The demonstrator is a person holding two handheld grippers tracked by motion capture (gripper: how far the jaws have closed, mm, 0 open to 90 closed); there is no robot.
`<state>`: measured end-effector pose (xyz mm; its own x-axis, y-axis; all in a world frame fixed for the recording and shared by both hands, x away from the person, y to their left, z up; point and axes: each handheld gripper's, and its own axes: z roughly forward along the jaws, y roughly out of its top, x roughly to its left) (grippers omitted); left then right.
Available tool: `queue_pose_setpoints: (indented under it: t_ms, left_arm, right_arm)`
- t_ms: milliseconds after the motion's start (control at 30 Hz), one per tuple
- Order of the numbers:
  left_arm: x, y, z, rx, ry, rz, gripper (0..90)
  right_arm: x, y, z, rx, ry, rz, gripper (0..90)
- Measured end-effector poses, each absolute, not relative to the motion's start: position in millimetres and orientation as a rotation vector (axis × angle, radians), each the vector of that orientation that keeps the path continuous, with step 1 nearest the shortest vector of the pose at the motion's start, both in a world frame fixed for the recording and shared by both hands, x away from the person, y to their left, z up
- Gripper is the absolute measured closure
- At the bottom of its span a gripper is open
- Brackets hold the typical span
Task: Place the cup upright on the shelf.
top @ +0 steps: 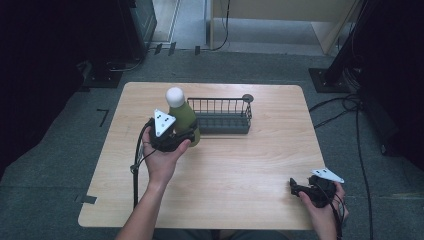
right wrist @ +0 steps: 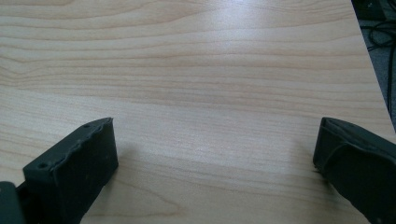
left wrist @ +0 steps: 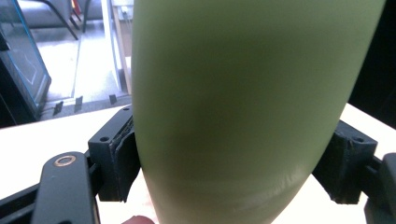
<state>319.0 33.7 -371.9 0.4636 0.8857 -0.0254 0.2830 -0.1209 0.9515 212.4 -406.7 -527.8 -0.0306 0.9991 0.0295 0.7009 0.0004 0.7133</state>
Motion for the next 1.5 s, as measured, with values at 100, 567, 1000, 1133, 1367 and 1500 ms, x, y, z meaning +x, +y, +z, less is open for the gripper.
queue_pose_setpoints:
  t_ms: [100, 567, 1000, 1133, 1367, 1500]
  left_arm:
    - [327, 24, -365, 1.639, 0.999, 0.716, 21.8]
    - [350, -7, -341, 1.630, 0.912, 0.746, 21.9]
    - [384, -18, -343, 1.611, 0.917, 0.780, 21.8]
    - [396, -17, -349, 1.606, 0.937, 0.772, 21.8]
    - [416, -17, -366, 1.649, 0.993, 0.773, 21.8]
    - [423, -16, -374, 1.662, 1.021, 0.753, 21.8]
  right_arm:
    - [212, -407, -528, 1.750, 1.783, 0.778, 0.0]
    - [212, -407, -528, 1.748, 1.783, 0.778, 0.0]
    - [212, -407, -528, 1.749, 1.784, 0.777, 0.0]
    - [212, -407, -528, 1.749, 1.784, 0.777, 0.0]
    - [212, -407, -528, 1.749, 1.784, 0.777, 0.0]
    - [212, -407, -528, 1.749, 1.784, 0.777, 0.0]
